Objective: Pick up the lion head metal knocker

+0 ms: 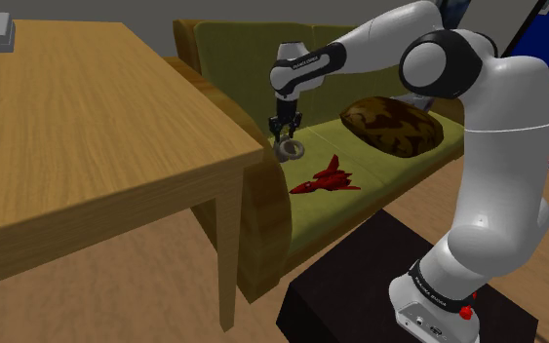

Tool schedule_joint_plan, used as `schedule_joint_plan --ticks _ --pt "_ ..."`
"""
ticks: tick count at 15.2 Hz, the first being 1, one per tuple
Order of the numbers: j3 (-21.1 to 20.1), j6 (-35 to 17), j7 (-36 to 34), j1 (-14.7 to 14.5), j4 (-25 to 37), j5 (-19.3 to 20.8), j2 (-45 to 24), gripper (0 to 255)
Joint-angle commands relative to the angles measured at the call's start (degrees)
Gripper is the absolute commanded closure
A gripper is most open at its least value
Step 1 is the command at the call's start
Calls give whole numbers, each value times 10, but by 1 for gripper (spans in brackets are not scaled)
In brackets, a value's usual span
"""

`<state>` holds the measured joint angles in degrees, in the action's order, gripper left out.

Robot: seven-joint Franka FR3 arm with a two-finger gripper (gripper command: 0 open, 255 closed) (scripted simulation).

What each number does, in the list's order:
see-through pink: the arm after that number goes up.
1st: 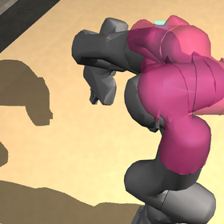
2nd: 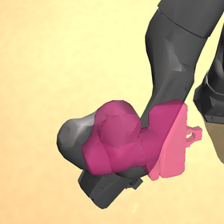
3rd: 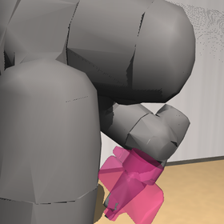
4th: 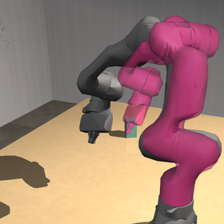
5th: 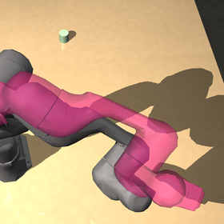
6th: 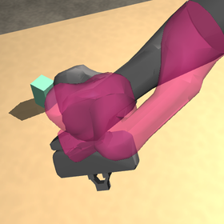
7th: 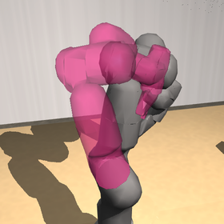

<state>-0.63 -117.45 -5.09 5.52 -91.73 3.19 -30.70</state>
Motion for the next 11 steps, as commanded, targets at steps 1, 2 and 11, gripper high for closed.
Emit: schedule_joint_plan --ticks 1,2,11 --pt "0 11 1 0 4 0 8 255" --pt "0 17 1 0 7 0 11 255" --pt "-1 62 3 0 31 -2 32 255"
